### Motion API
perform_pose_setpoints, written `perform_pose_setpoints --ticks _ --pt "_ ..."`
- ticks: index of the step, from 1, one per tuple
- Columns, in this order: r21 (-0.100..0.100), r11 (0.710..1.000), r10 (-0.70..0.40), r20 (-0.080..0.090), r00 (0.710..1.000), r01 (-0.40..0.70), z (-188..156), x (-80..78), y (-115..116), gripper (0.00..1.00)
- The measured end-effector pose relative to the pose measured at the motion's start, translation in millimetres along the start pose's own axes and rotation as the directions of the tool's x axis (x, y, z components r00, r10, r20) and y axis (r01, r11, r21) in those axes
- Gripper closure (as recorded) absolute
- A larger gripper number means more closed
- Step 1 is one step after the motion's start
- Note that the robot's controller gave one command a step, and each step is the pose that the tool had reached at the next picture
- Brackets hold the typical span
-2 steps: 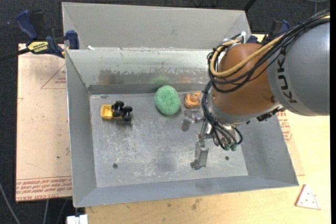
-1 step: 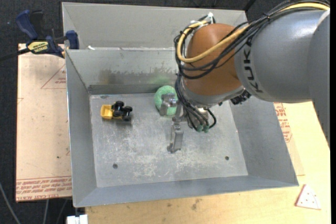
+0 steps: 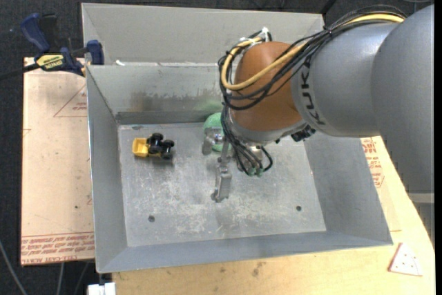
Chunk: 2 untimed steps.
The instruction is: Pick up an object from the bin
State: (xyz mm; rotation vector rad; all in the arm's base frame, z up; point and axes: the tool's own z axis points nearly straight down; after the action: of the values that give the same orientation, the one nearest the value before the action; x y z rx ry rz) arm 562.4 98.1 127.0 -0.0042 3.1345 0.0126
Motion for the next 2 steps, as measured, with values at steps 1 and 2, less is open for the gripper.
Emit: perform_pose_setpoints --ticks 1,2 --pt "0.014 1.0 0.002 -0.012 1.0 -0.002 20.6 -25.4 -22.0 0.0" --pt "0.006 0.996 -0.092 -0.004 0.996 0.092 10.7 -46.0 44.7 0.0"
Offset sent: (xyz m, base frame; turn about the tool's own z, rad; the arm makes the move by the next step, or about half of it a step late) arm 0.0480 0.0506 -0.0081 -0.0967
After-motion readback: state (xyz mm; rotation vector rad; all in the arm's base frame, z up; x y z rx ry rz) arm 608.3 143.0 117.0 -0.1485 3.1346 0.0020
